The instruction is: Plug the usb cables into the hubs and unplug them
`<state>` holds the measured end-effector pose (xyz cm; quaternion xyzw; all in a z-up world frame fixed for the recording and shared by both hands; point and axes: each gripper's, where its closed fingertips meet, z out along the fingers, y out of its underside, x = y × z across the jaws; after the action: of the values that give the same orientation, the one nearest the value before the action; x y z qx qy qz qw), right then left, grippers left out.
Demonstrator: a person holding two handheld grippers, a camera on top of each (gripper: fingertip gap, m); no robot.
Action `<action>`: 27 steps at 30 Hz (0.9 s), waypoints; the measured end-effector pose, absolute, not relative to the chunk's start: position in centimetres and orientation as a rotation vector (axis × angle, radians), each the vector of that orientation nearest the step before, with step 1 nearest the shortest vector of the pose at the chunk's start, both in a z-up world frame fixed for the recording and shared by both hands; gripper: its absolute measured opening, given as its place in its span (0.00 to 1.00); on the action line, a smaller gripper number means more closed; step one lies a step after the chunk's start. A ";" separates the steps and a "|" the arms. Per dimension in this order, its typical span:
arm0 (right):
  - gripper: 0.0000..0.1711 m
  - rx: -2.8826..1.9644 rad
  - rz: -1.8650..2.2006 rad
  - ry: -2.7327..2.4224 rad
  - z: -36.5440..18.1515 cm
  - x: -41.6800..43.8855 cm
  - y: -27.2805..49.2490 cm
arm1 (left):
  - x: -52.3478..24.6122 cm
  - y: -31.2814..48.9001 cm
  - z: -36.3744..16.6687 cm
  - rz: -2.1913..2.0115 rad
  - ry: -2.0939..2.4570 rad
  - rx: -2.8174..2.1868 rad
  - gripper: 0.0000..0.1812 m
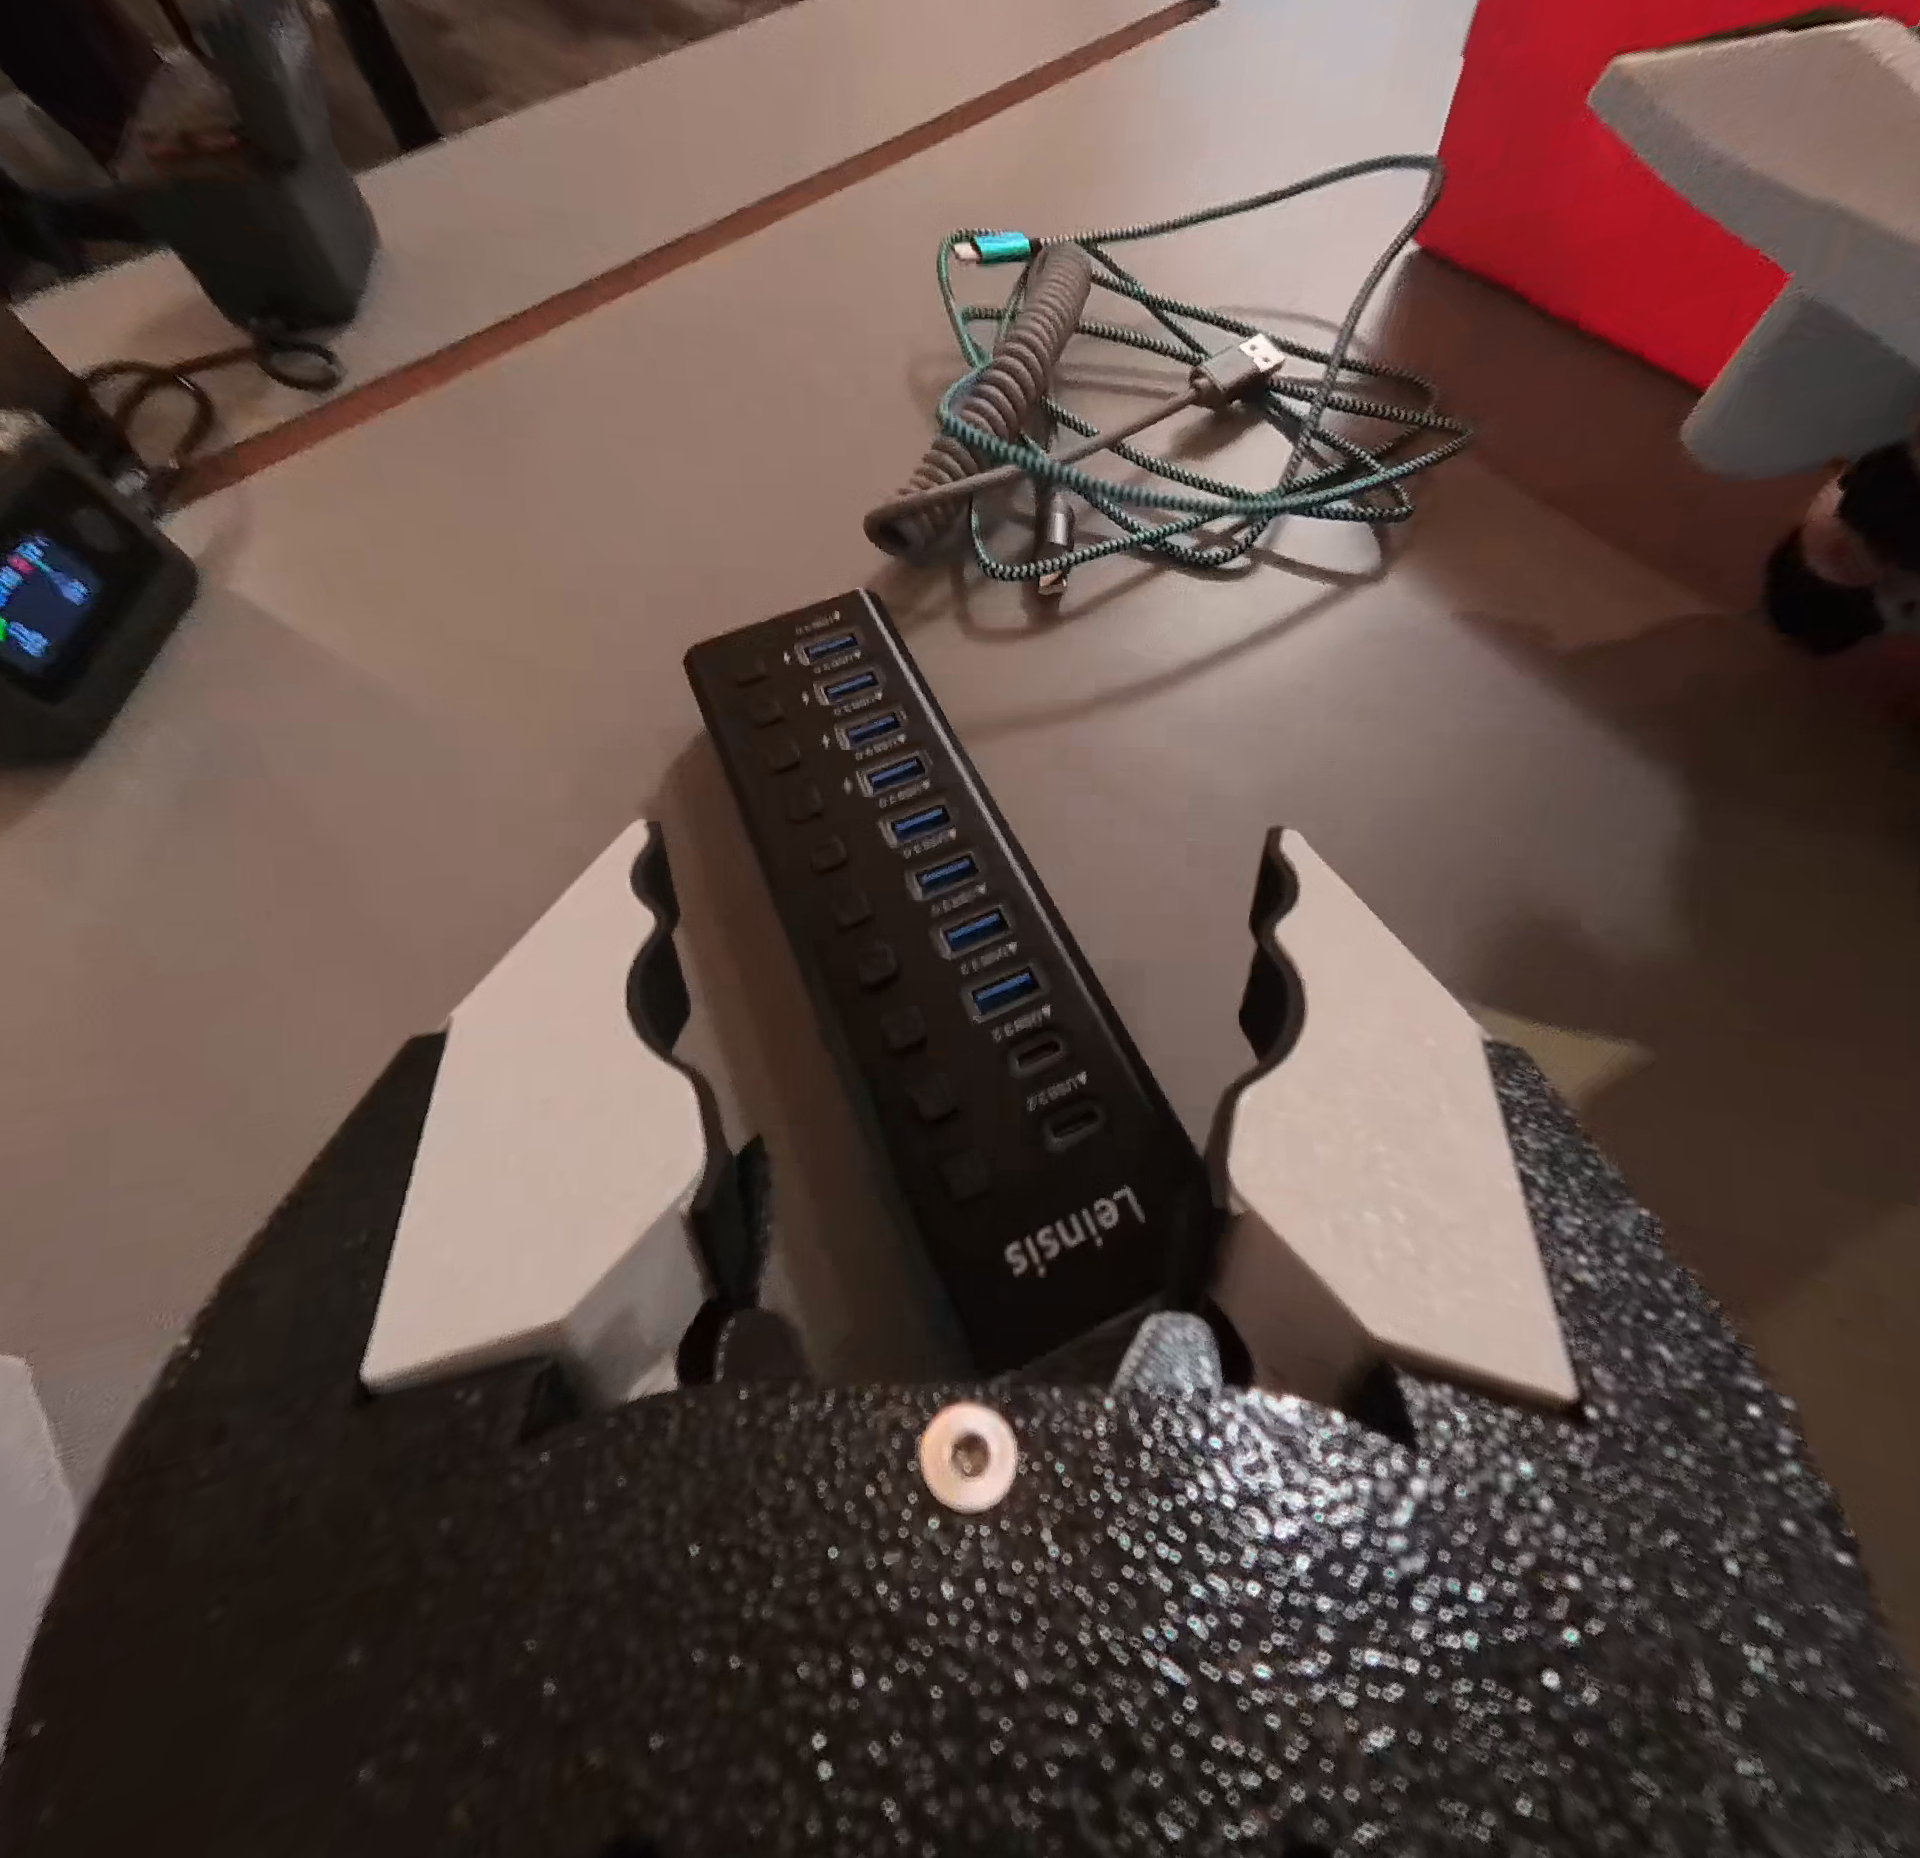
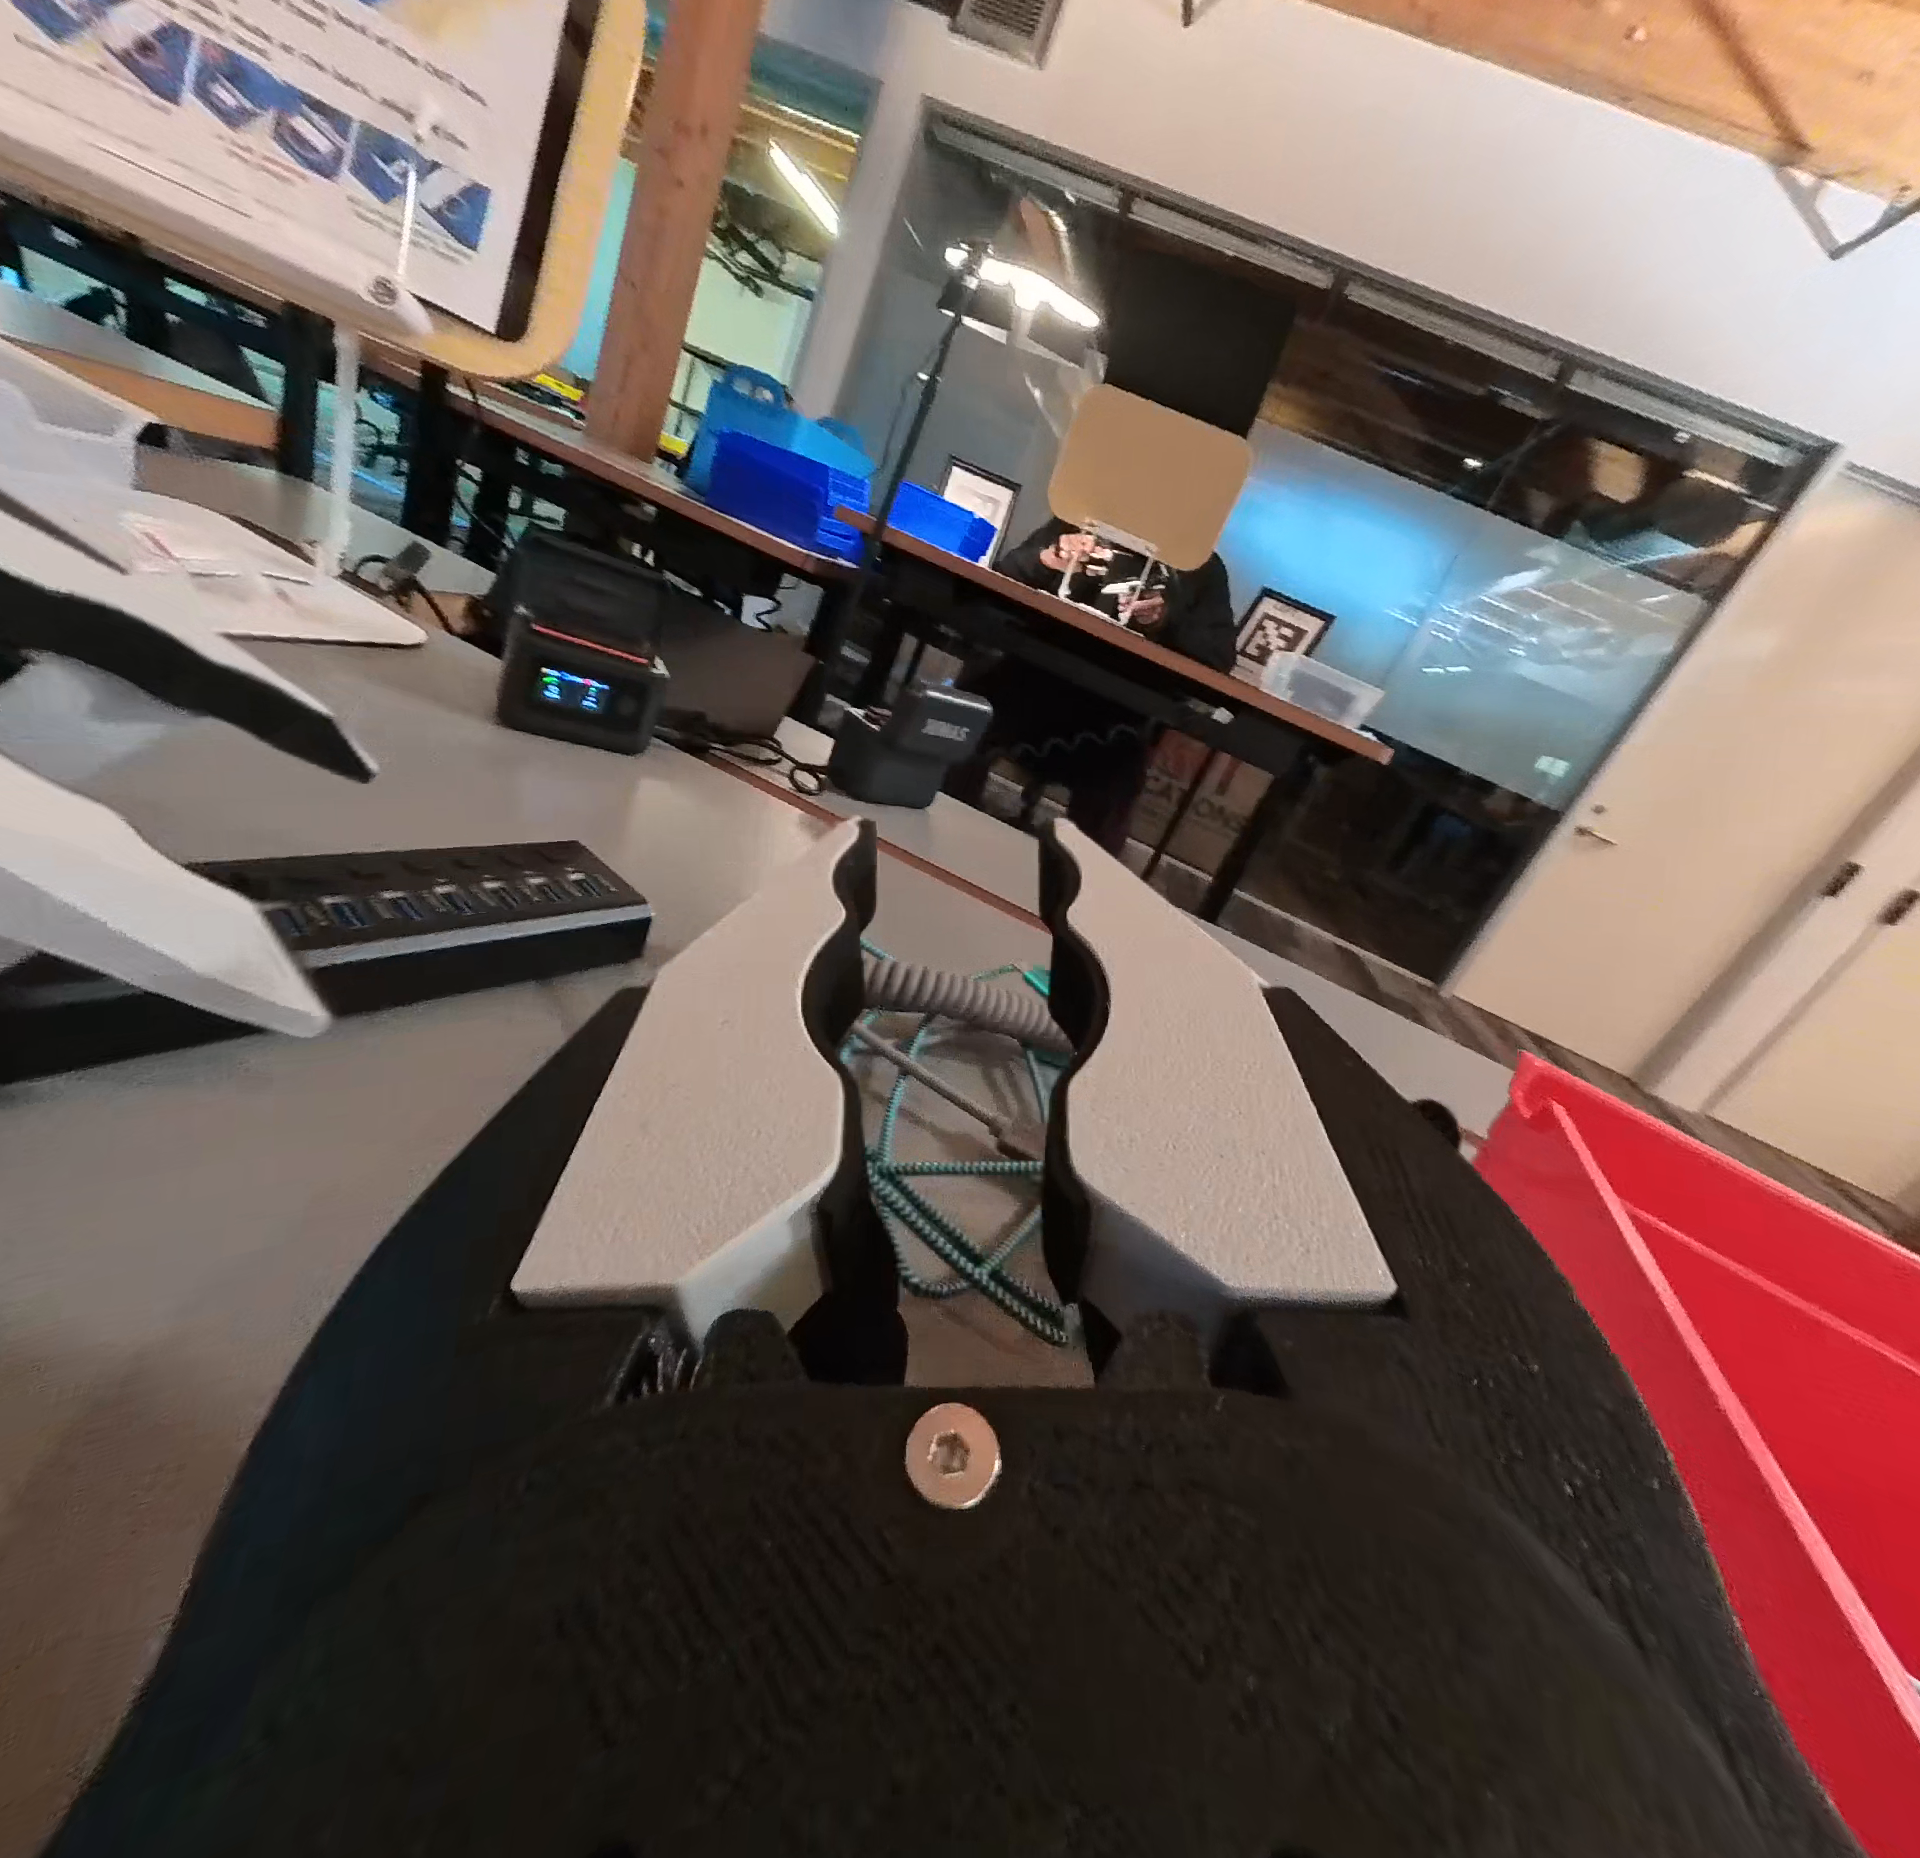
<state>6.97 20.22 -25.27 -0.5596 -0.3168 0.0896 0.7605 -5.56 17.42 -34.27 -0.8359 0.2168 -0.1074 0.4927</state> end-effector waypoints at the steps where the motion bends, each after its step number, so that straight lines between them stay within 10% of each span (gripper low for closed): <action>1: 0.17 -1.226 0.173 -0.690 -25.4 7.0 20.4 | -5.7 17.1 -34.6 -0.296 0.527 -2.045 0.60; 27: 0.18 -1.603 0.278 -0.924 -27.8 3.0 24.9 | -11.3 19.5 -27.5 -0.422 0.341 -1.568 0.44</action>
<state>3.03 24.92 -27.76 -0.6895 -0.3974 0.1194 0.5936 -11.27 19.45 -27.54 -0.6973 0.1515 -0.1874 0.6751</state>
